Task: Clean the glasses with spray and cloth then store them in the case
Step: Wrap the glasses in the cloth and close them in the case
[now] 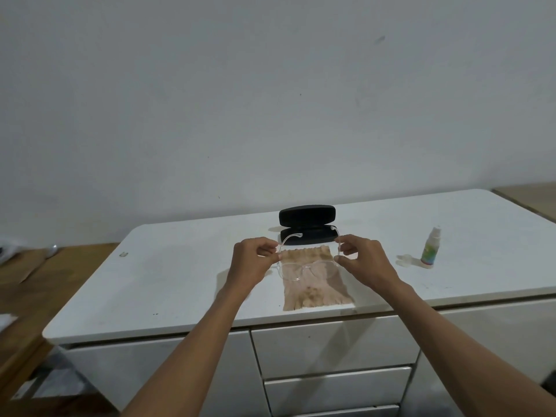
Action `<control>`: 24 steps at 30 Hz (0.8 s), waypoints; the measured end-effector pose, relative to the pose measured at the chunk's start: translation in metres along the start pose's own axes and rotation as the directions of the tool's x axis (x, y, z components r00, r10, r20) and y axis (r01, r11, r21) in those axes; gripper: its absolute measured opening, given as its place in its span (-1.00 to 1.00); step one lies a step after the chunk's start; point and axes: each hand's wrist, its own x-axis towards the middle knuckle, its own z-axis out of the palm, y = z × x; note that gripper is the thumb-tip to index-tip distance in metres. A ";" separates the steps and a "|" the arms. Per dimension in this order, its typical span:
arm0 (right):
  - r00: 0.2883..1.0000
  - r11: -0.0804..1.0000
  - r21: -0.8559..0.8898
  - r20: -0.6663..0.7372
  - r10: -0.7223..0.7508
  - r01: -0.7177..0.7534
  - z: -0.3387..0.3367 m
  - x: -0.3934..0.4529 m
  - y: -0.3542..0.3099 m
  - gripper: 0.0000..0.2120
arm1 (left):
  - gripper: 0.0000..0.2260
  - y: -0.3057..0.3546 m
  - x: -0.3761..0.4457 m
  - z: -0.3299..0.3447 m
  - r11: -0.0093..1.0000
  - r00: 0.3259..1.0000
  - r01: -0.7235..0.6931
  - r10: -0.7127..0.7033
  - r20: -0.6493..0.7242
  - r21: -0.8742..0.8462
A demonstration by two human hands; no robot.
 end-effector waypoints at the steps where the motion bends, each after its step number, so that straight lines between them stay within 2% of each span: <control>1: 1.000 1.000 -0.027 -0.022 -0.001 0.000 0.000 -0.002 0.001 -0.63 | -0.77 0.000 -0.002 -0.001 1.000 1.000 -0.001 0.001 -0.009 0.000; 4: 0.996 0.995 -0.100 -0.094 0.004 -0.014 -0.001 -0.009 0.004 -0.69 | -0.79 -0.002 -0.011 -0.004 1.000 1.000 -0.010 0.010 -0.007 0.023; 6: 0.996 0.992 -0.123 -0.087 -0.011 0.000 -0.003 -0.015 0.005 -0.80 | -0.82 -0.002 -0.018 -0.006 0.998 0.997 -0.034 0.030 0.068 0.061; 9: 0.997 0.986 -0.149 0.004 -0.075 0.074 -0.005 -0.024 0.000 -0.91 | -0.80 0.000 -0.029 -0.007 0.988 0.969 -0.066 0.030 0.247 0.141; 13: 0.968 0.980 -0.180 0.250 -0.038 0.085 -0.009 -0.029 -0.008 -0.85 | -0.70 0.007 -0.037 -0.008 0.968 0.917 -0.086 -0.015 0.398 0.235; 19: 0.915 0.966 -0.247 0.404 0.024 0.084 -0.023 -0.033 -0.014 -0.85 | -0.75 0.009 -0.046 -0.009 0.958 0.889 -0.107 -0.029 0.457 0.267; 24: 0.899 0.935 -0.323 0.439 0.010 0.147 -0.025 -0.033 -0.018 -0.86 | -0.87 0.007 -0.047 -0.007 0.952 0.894 -0.148 0.014 0.448 0.267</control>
